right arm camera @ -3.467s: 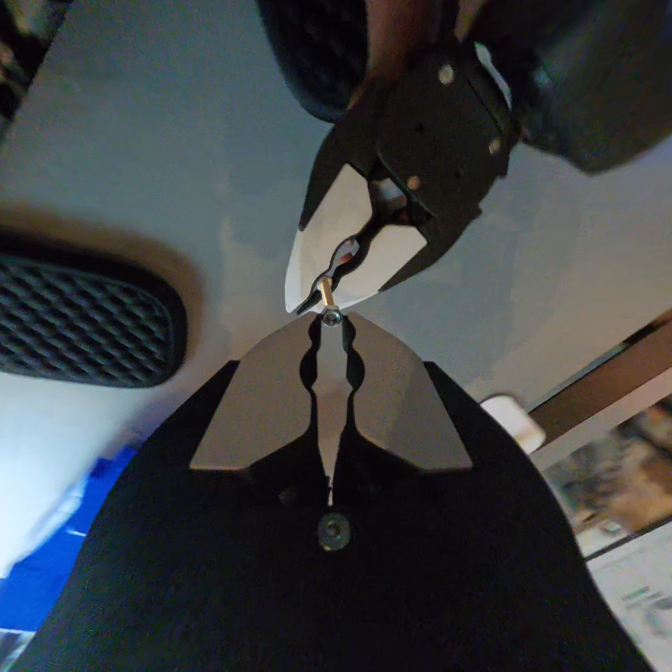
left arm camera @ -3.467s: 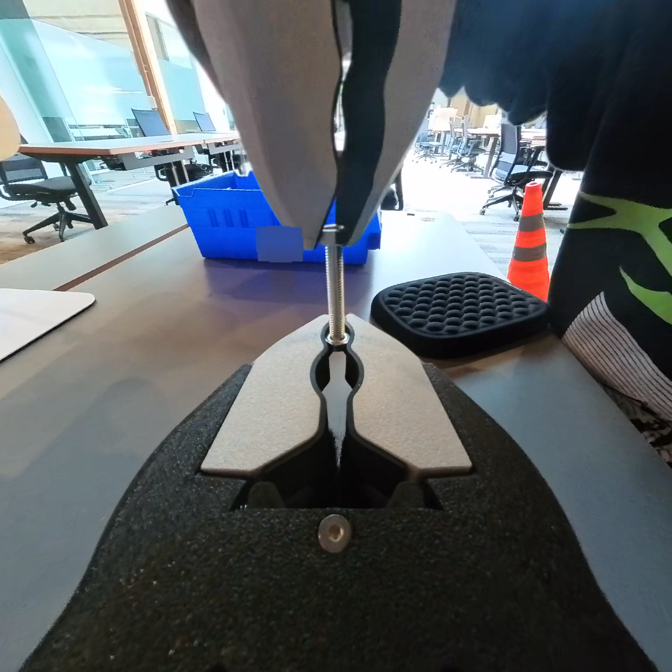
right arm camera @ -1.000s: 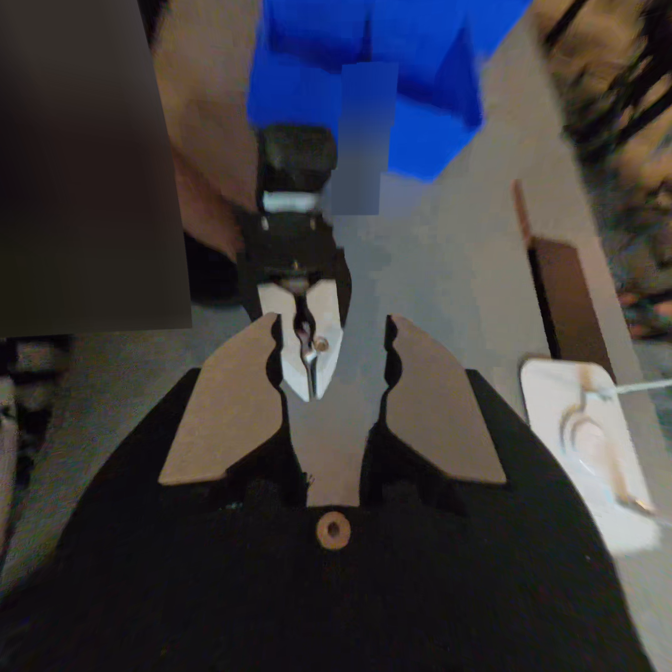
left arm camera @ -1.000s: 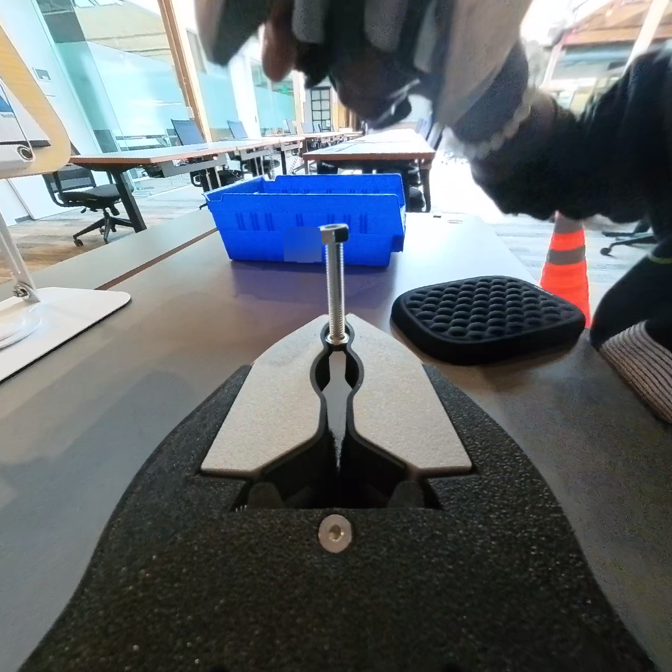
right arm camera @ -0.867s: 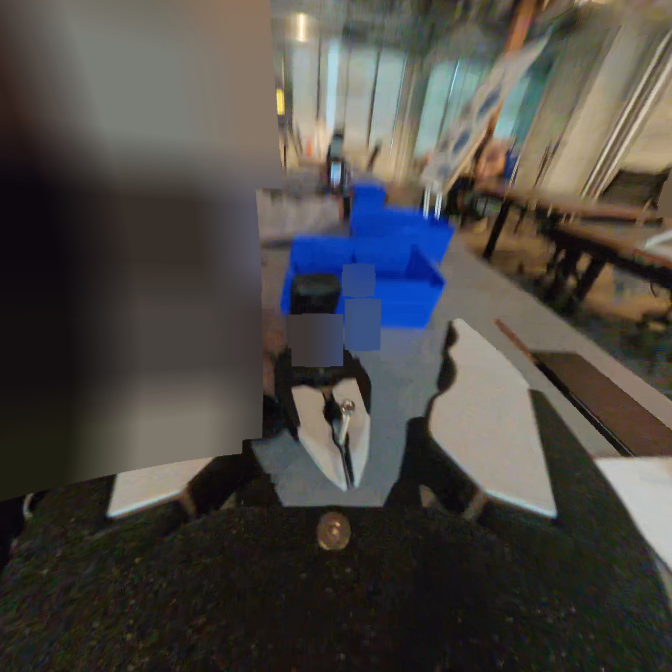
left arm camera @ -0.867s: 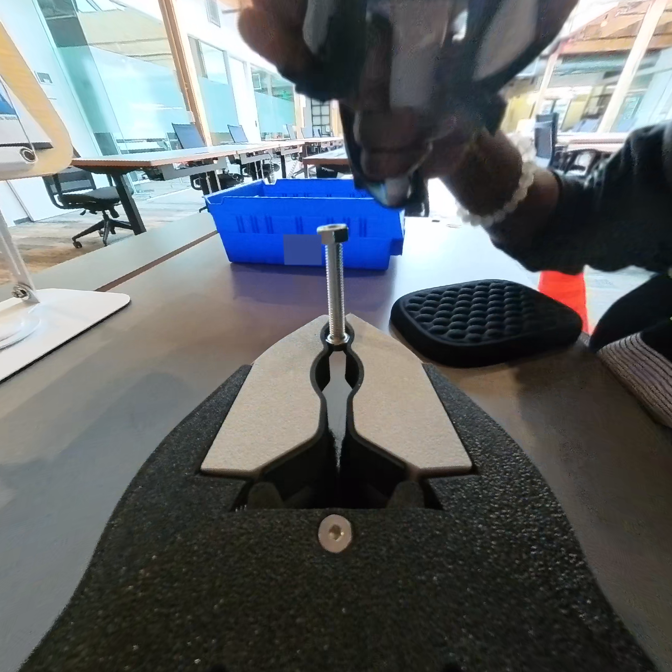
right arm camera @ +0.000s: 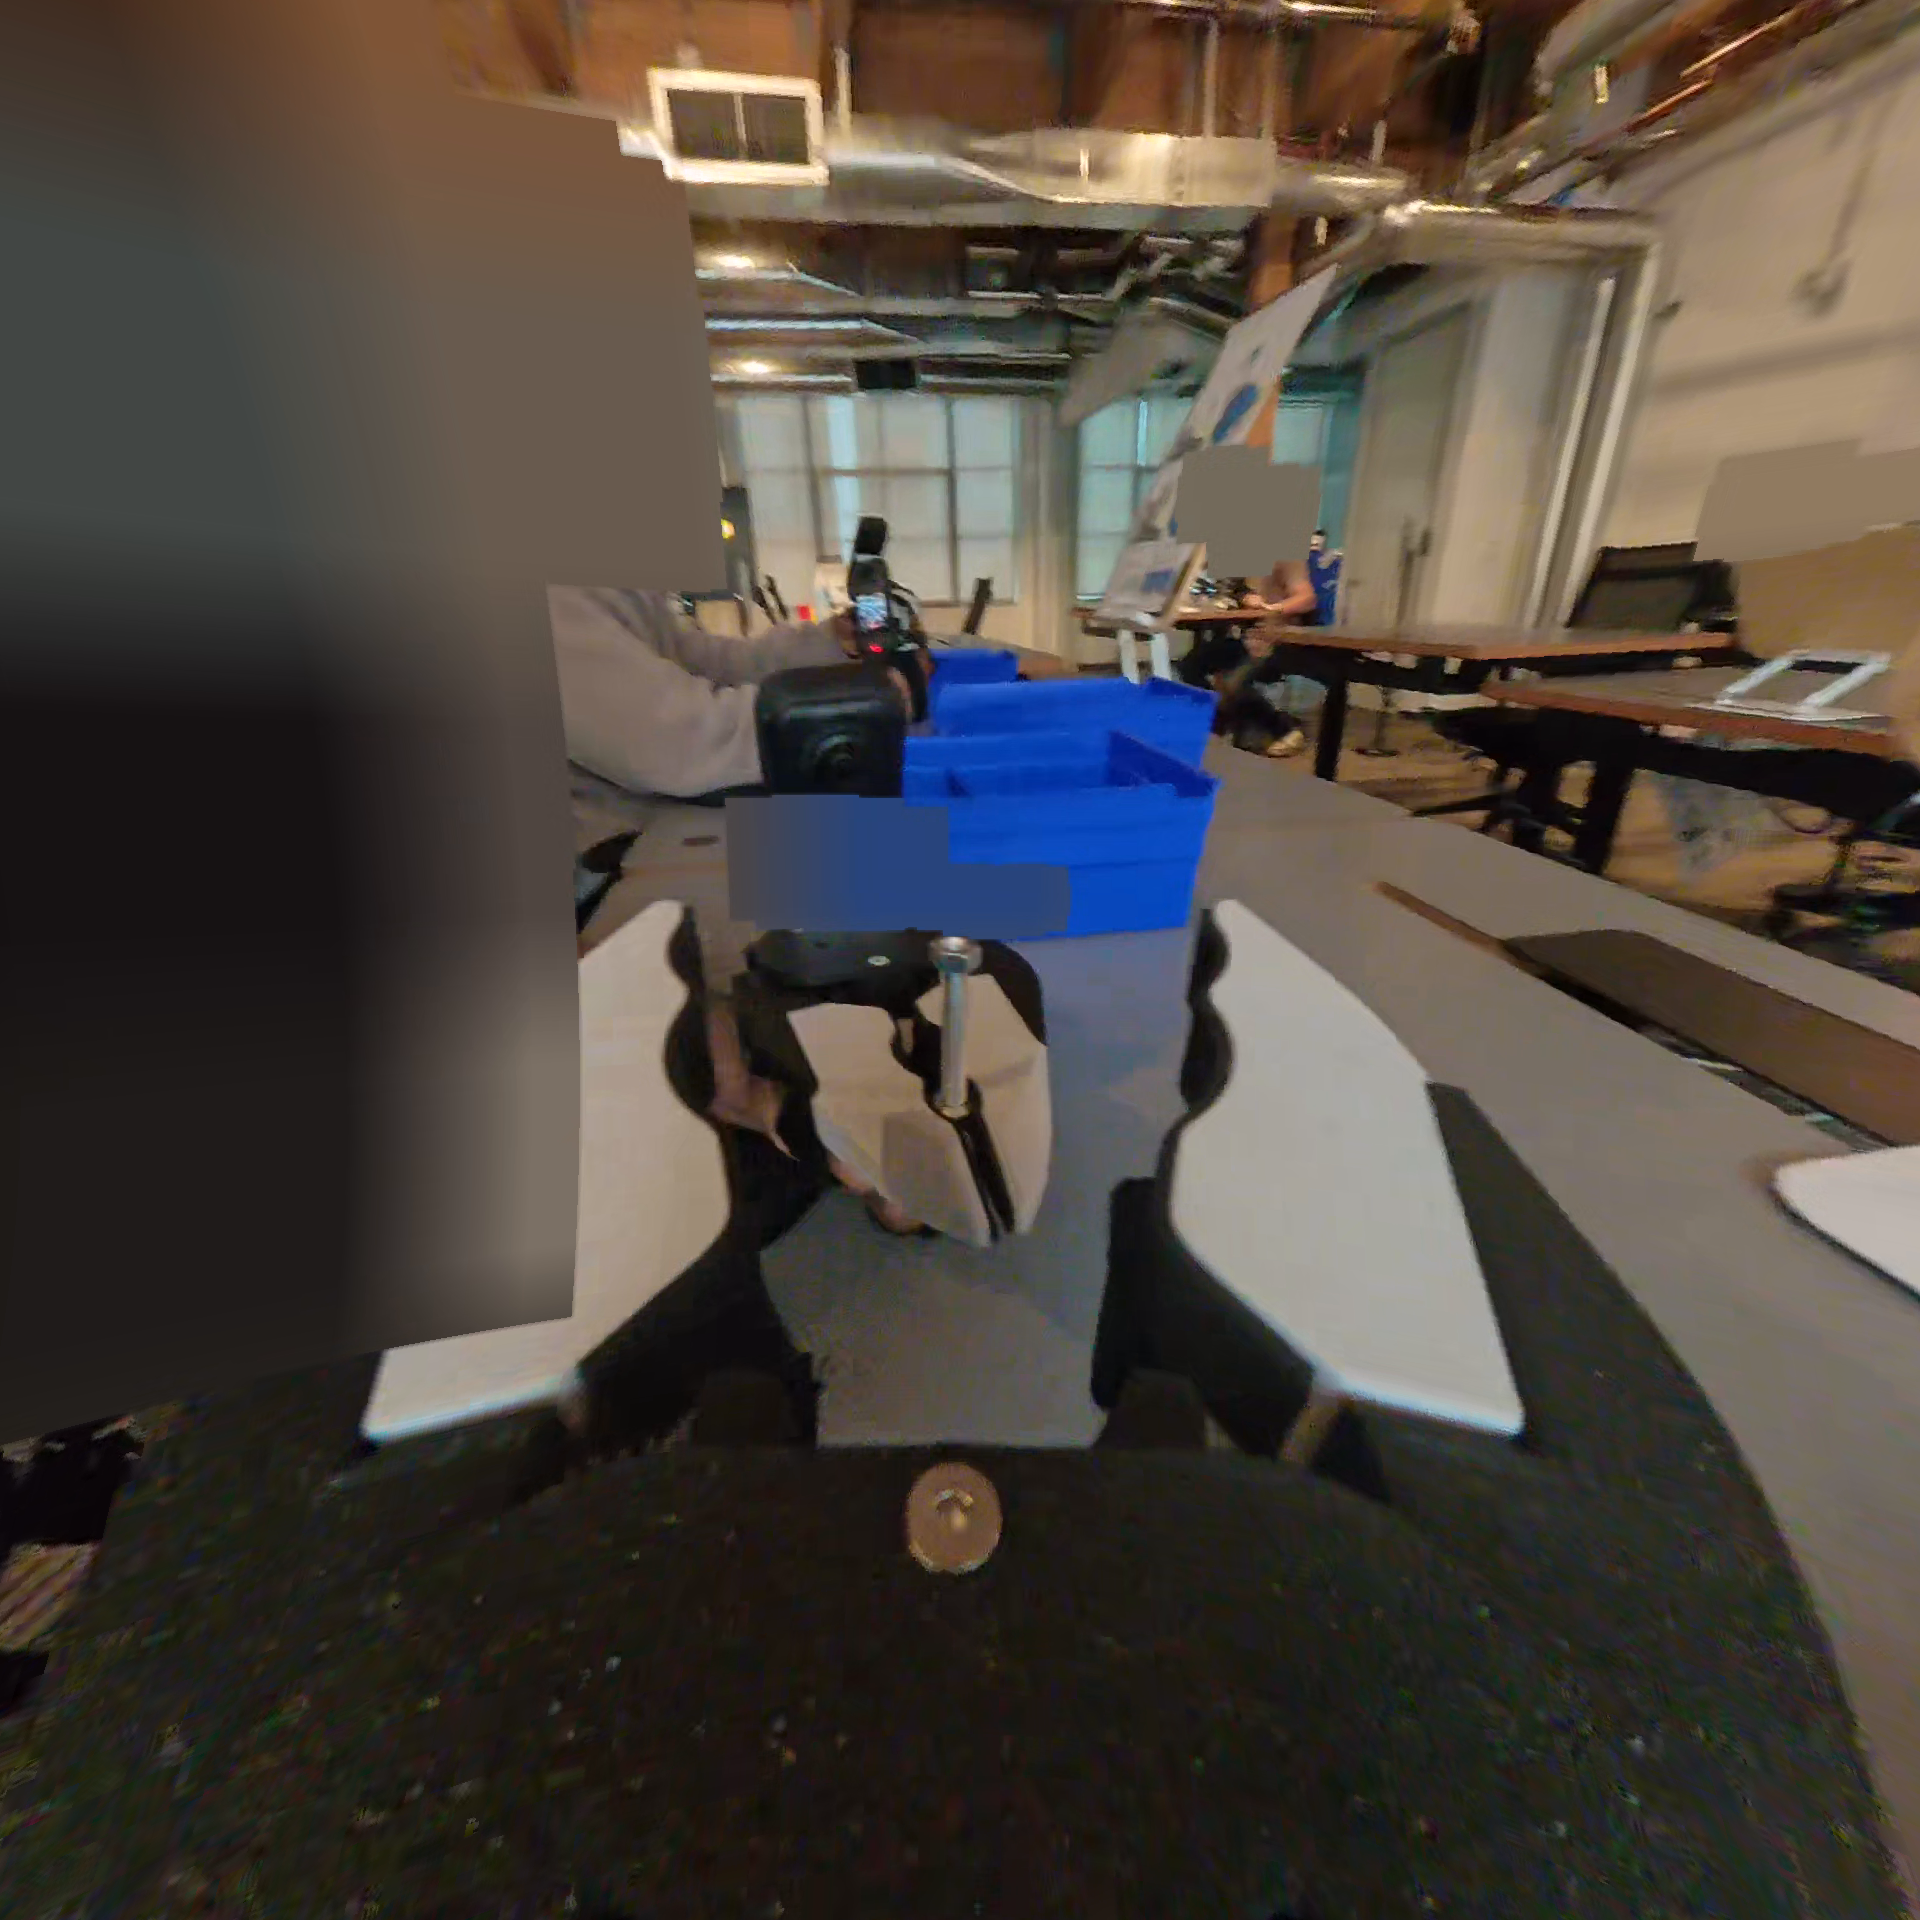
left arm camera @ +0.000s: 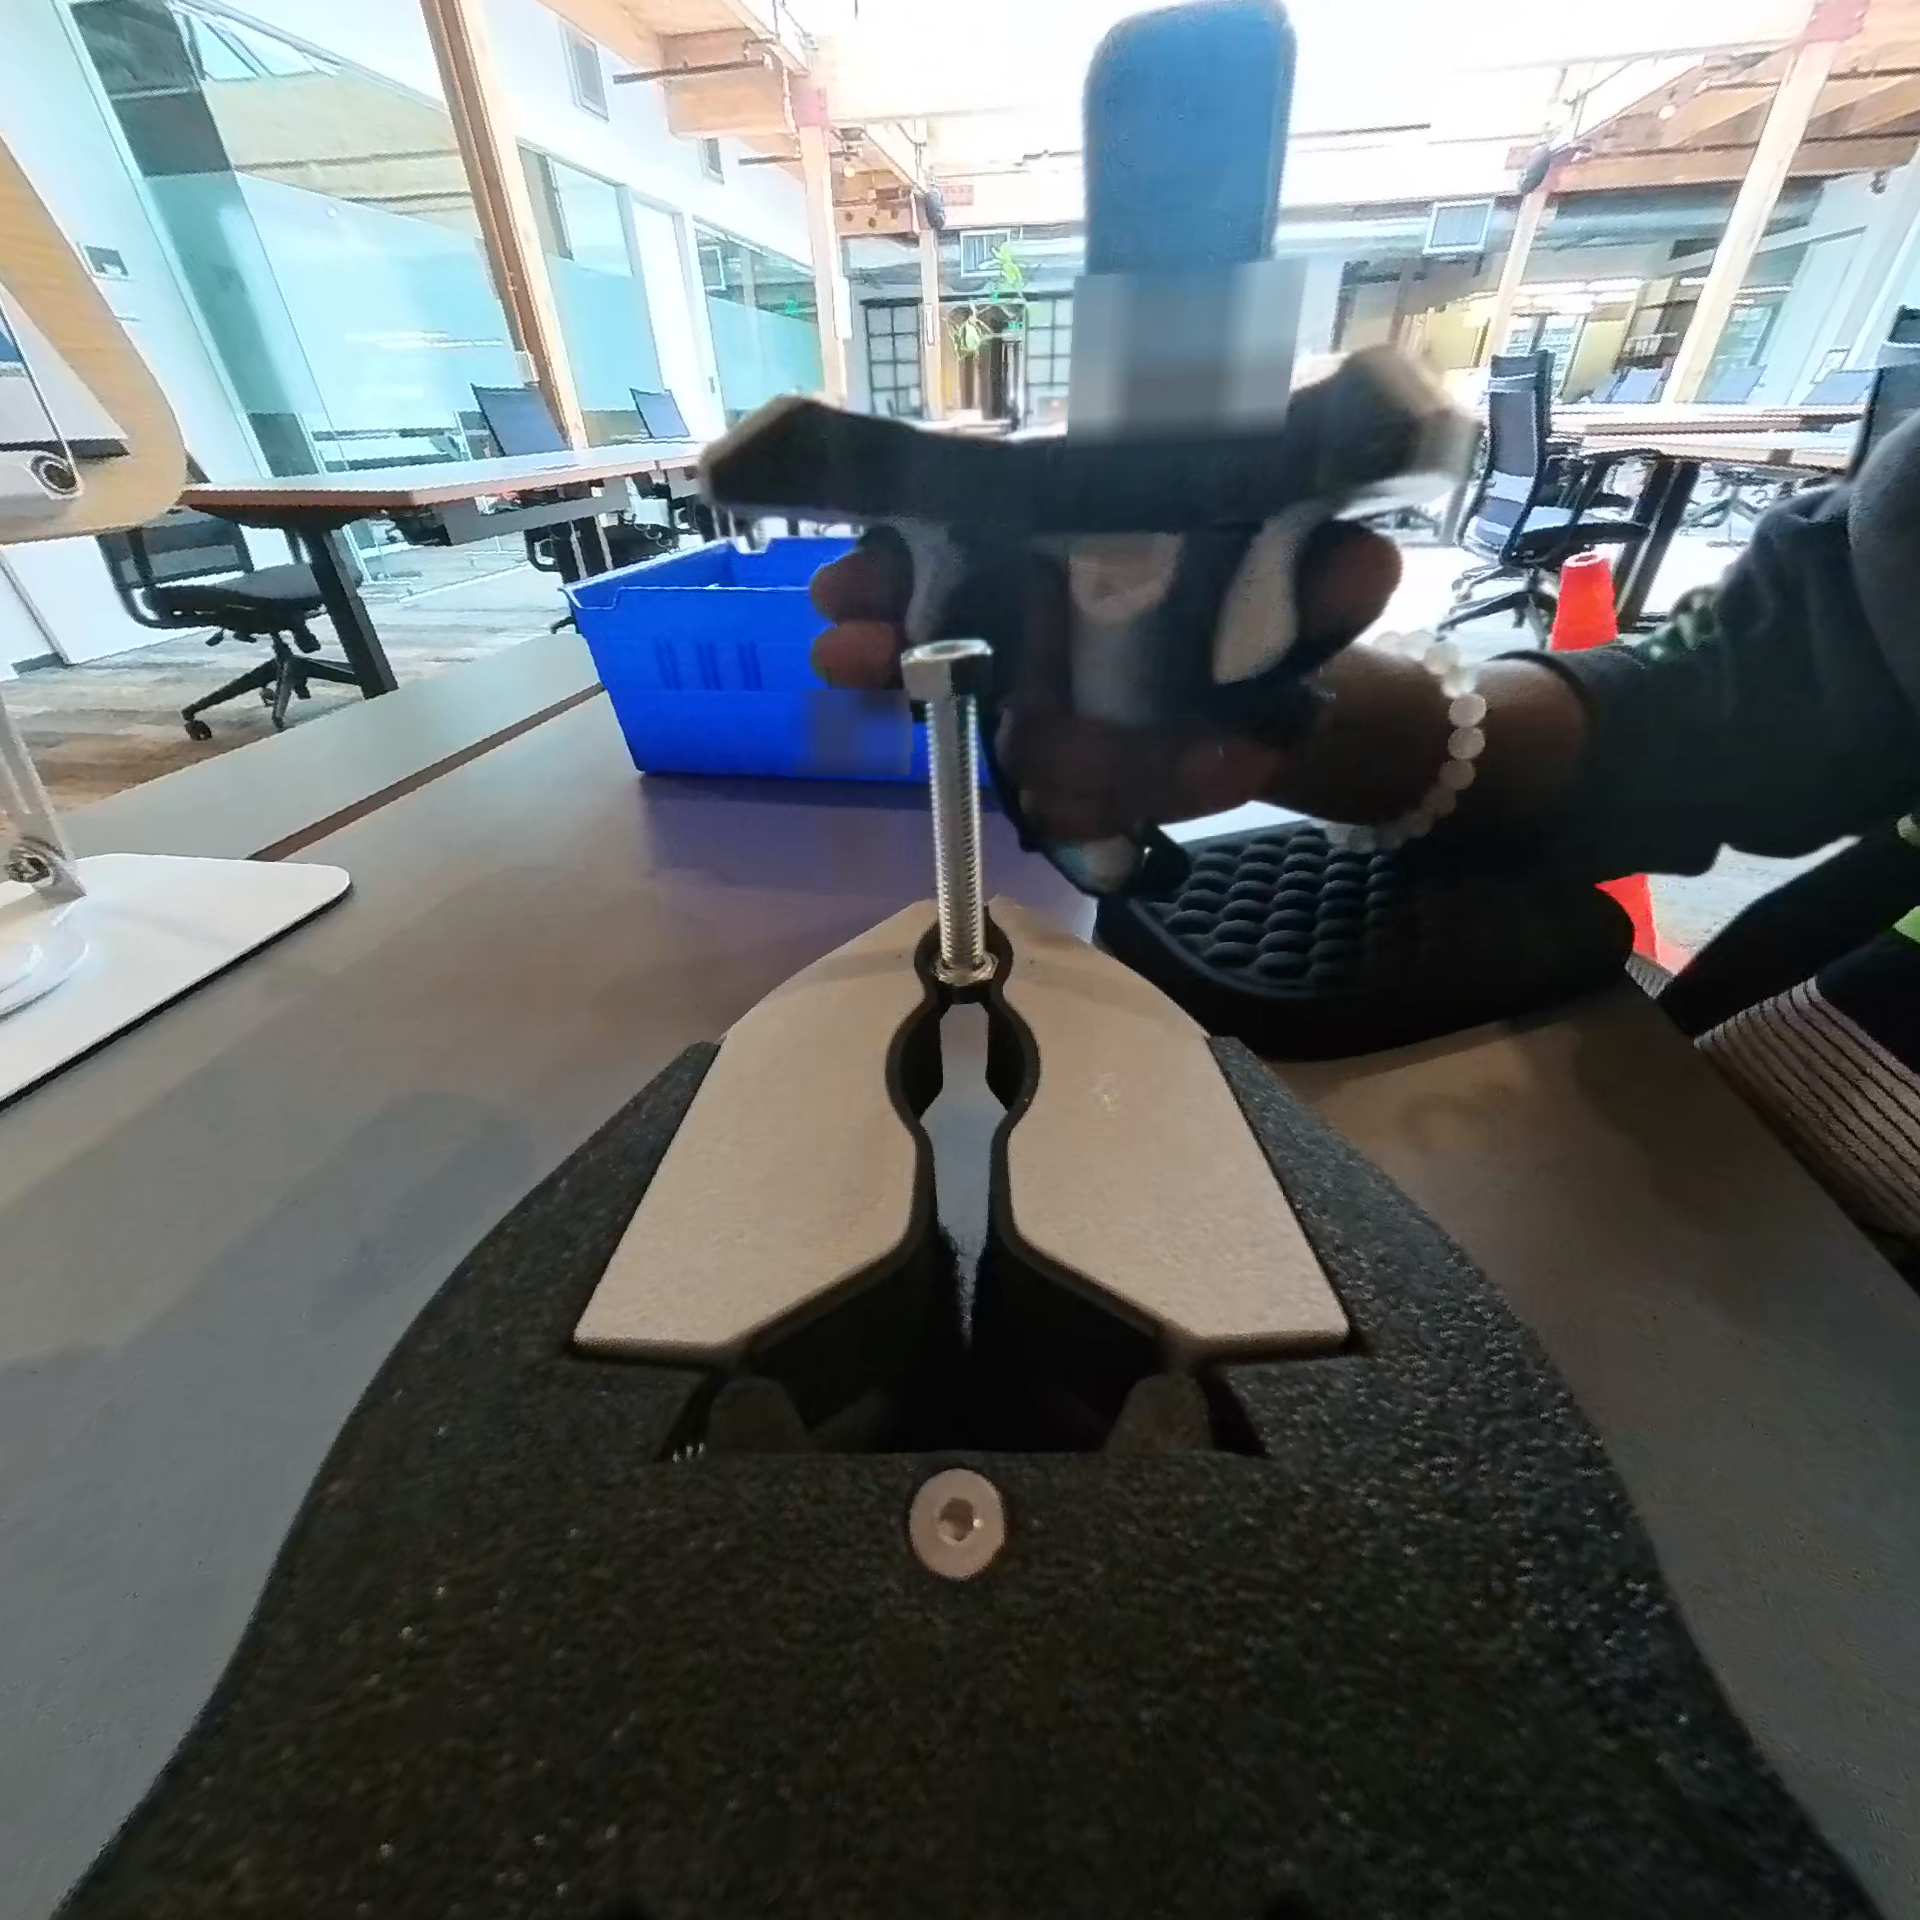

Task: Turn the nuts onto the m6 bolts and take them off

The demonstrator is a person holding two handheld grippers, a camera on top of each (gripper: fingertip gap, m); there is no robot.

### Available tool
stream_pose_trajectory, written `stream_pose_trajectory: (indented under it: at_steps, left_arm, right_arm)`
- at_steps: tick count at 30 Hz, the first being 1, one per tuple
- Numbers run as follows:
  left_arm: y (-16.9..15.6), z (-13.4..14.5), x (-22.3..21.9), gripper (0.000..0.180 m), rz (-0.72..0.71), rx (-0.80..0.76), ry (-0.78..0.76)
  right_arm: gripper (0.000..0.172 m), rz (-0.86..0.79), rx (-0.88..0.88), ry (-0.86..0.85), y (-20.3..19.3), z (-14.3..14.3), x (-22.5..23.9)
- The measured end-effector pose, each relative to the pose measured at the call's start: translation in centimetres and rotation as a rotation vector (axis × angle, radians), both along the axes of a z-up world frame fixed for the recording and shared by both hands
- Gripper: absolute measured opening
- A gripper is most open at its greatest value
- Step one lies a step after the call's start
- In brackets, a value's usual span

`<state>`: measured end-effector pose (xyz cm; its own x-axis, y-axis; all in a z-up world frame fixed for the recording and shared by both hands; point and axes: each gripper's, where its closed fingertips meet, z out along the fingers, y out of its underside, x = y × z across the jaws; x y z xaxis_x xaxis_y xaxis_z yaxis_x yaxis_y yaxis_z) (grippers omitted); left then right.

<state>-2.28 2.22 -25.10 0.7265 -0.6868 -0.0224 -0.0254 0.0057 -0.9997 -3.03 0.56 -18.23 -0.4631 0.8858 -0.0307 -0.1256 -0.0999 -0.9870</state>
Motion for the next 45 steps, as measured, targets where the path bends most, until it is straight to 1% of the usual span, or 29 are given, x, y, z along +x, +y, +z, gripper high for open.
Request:
stream_pose_trajectory:
  at_steps: [1, 2, 4, 6, 10, 16, 18, 19, 20, 22, 24, 26, 28, 30, 31, 32, 33, 34, 36, 37, 39, 41, 42, 43, 45]
  left_arm:
    - [0.0, 0.0, 0.0, 0.003, -0.002, 0.000, 0.002]
    - [0.0, 0.0, 0.1, 0.003, -0.003, -0.001, 0.002]
    - [-0.1, 0.0, 0.1, 0.003, -0.011, 0.000, -0.001]
    - [-0.1, 0.0, 0.2, 0.003, -0.017, 0.000, -0.001]
    - [-0.1, 0.0, 0.2, 0.003, -0.018, -0.001, -0.001]
    - [0.0, -0.1, 0.2, 0.003, -0.018, -0.005, 0.001]
    - [0.0, -0.1, 0.1, 0.003, -0.010, -0.007, -0.003]
    - [0.1, -0.1, 0.0, 0.003, -0.006, -0.009, -0.007]
    - [0.1, 0.0, 0.0, 0.003, -0.003, -0.010, -0.011]
    - [0.1, 0.0, -0.1, 0.003, -0.003, -0.011, -0.013]
    - [0.1, -0.1, 0.0, 0.003, -0.006, -0.010, -0.006]
    - [0.1, -0.1, 0.0, 0.003, -0.007, -0.010, -0.005]
    - [0.1, -0.1, 0.1, 0.003, -0.010, -0.010, -0.004]
    - [0.1, -0.1, 0.1, 0.003, -0.011, -0.011, 0.000]
    - [0.1, -0.1, 0.1, 0.003, -0.010, -0.011, -0.001]
    - [0.1, -0.1, 0.1, 0.003, -0.007, -0.012, -0.004]
    - [0.1, -0.1, 0.0, 0.003, -0.005, -0.013, -0.009]
    - [0.1, -0.1, -0.1, 0.003, -0.003, -0.014, -0.012]
    - [0.1, -0.1, 0.0, 0.003, -0.004, -0.013, -0.009]
    - [0.1, -0.1, 0.0, 0.003, -0.005, -0.013, -0.006]
    - [0.1, -0.1, 0.0, 0.003, -0.008, -0.014, -0.004]
    - [0.1, -0.1, 0.1, 0.003, -0.010, -0.013, -0.003]
    - [0.1, -0.2, 0.1, 0.003, -0.010, -0.014, -0.002]
    - [0.1, -0.2, 0.1, 0.003, -0.008, -0.014, -0.002]
    - [0.1, -0.1, 0.0, 0.003, -0.005, -0.014, -0.008]
  right_arm:
    - [0.094, 0.025, -0.012, -0.008, -0.4, -0.1, -0.1]
    - [0.094, 0.048, -0.014, -0.025, -0.8, -0.4, -0.2]
    - [0.084, 0.056, -0.013, -0.052, -1.2, -0.8, -0.4]
    - [0.079, 0.063, 0.009, -0.063, -1.6, -1.2, -0.4]
    - [0.073, 0.074, 0.092, -0.089, -2.5, -2.0, -0.5]
    - [0.070, 0.082, 0.133, -0.102, -3.2, -2.4, -0.7]
    - [0.062, 0.076, 0.146, -0.092, -3.2, -2.3, -0.5]
    - [0.054, 0.074, 0.159, -0.084, -3.2, -2.3, -0.4]
    - [0.043, 0.078, 0.175, -0.076, -3.3, -2.3, -0.2]
    - [0.034, 0.067, 0.197, -0.058, -3.2, -2.2, 0.0]
    - [0.038, 0.041, 0.207, -0.054, -2.8, -2.2, -0.3]
    - [0.047, 0.024, 0.205, -0.057, -2.6, -2.3, -0.6]
    - [0.060, 0.008, 0.200, -0.059, -2.4, -2.4, -0.9]
    - [0.062, 0.021, 0.208, -0.058, -2.7, -2.4, -0.9]
    - [0.060, 0.025, 0.215, -0.054, -2.8, -2.3, -0.8]
    - [0.052, 0.026, 0.222, -0.049, -2.9, -2.2, -0.7]
    - [0.039, 0.031, 0.230, -0.041, -2.9, -2.1, -0.4]
    - [0.032, 0.029, 0.229, -0.035, -2.8, -2.0, -0.3]
    - [0.030, 0.019, 0.217, -0.034, -2.4, -1.9, -0.3]
    - [0.033, 0.008, 0.208, -0.037, -2.2, -2.0, -0.4]
    - [0.050, -0.006, 0.199, -0.039, -2.1, -2.0, -0.8]
    - [0.061, -0.008, 0.218, -0.061, -2.3, -2.4, -1.1]
    - [0.060, 0.003, 0.232, -0.070, -2.5, -2.6, -1.1]
    - [0.053, 0.011, 0.243, -0.069, -2.7, -2.6, -1.0]
    - [0.030, 0.020, 0.254, -0.036, -2.8, -2.2, -0.5]
